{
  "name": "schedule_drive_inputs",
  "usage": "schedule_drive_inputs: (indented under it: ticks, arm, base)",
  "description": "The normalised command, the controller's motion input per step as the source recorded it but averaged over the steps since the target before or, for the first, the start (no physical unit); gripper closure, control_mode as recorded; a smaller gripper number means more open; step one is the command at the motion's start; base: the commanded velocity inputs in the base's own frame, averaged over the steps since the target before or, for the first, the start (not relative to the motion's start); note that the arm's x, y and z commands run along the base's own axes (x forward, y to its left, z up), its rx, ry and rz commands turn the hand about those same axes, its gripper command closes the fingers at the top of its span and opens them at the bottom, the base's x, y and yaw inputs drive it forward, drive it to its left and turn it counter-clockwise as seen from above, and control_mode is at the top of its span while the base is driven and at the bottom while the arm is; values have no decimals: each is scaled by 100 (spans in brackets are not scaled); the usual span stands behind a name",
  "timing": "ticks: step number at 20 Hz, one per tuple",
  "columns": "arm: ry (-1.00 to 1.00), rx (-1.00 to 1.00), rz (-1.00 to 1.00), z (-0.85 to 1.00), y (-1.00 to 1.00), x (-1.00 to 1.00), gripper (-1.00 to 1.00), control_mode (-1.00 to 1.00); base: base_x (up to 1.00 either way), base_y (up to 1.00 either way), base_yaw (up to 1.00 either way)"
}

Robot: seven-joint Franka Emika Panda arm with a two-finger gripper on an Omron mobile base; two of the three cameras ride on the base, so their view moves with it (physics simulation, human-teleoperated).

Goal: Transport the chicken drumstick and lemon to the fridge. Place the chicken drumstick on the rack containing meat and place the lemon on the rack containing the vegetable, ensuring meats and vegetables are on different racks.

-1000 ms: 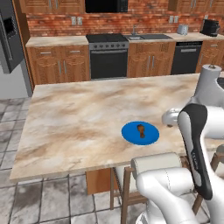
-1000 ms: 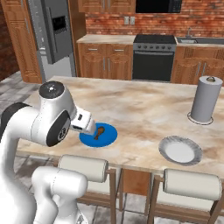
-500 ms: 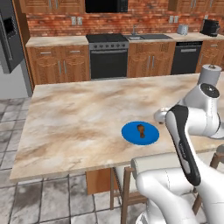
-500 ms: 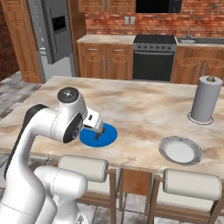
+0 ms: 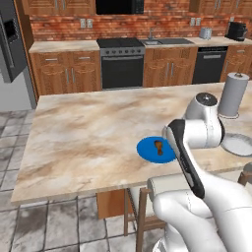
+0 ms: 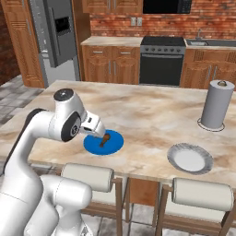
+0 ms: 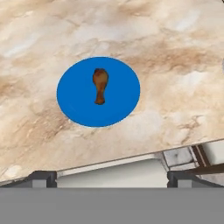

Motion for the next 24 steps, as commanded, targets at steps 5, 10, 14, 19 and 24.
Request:
schedule_drive_inputs:
  ticks: [5,10,14,19,24]
  arm:
    - [11,-3,-3,-25,21,17,-100,-100]
    - [11,1,0,-23,1,20,-100,-100]
    - [12,1,0,-26,0,24,-100,-100]
    - [10,0,0,-20,0,35,-100,-100]
    - [12,0,0,-17,-1,43,-100,-100]
  base:
    - [0,0,0]
    - [0,0,0]
    - [0,0,0]
    - [0,0,0]
    - [0,0,0]
